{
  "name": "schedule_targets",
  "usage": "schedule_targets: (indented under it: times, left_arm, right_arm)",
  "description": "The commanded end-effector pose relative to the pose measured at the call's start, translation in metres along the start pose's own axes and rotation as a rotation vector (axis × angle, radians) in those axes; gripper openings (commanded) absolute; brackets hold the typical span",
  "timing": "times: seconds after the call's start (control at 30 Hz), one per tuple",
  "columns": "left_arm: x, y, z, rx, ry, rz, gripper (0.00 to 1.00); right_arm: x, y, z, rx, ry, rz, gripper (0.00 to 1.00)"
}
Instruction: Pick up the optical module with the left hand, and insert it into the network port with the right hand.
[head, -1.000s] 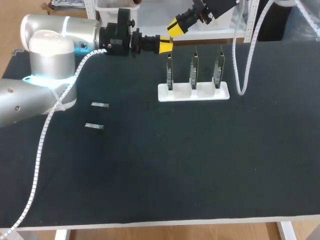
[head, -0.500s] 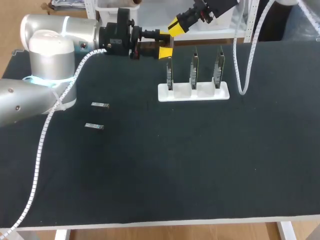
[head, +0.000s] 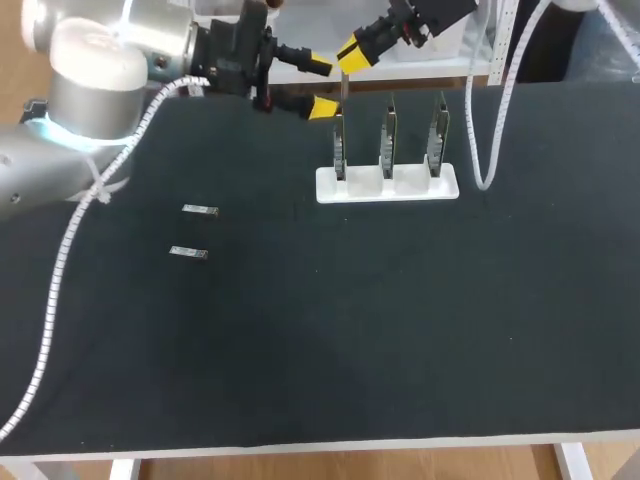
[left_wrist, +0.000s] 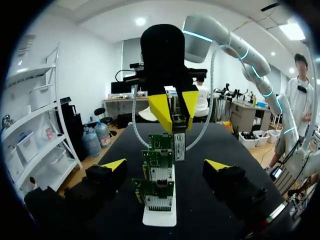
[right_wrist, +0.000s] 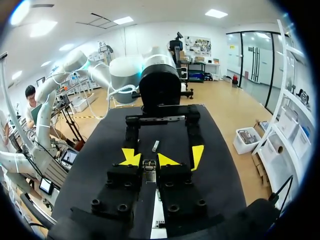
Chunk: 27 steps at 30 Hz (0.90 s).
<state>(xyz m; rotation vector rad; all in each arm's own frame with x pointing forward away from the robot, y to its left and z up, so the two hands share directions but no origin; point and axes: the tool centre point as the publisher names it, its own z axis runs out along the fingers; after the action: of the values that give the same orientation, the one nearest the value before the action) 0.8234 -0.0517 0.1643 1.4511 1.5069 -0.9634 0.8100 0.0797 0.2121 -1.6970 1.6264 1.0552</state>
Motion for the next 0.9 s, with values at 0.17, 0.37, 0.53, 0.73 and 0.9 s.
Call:
schedule_targets:
  times: [0.17, 0.37, 0.53, 0.73, 0.9]
  left_arm:
    - [0.011, -0.011, -0.018, -0.036, 0.112, -0.015, 1.0]
    - [0.024, -0.014, -0.025, -0.04, 0.152, -0.046, 1.0]
    - [0.03, -0.015, -0.025, -0.047, 0.181, -0.065, 1.0]
    - [0.036, -0.013, -0.024, -0.063, 0.211, -0.083, 1.0]
    - [0.038, -0.013, -0.022, -0.057, 0.249, -0.079, 1.0]
  right_arm:
    - [0.001, 0.004, -0.002, 0.006, -0.001, -0.003, 0.0]
    - [0.001, 0.004, -0.002, 0.004, -0.001, -0.004, 0.0]
    - [0.001, 0.003, -0.002, 0.004, -0.002, -0.005, 0.0]
    - [0.001, 0.003, -0.002, 0.005, -0.001, -0.005, 0.0]
    - [0.001, 0.003, -0.003, 0.006, 0.0, -0.006, 0.0]
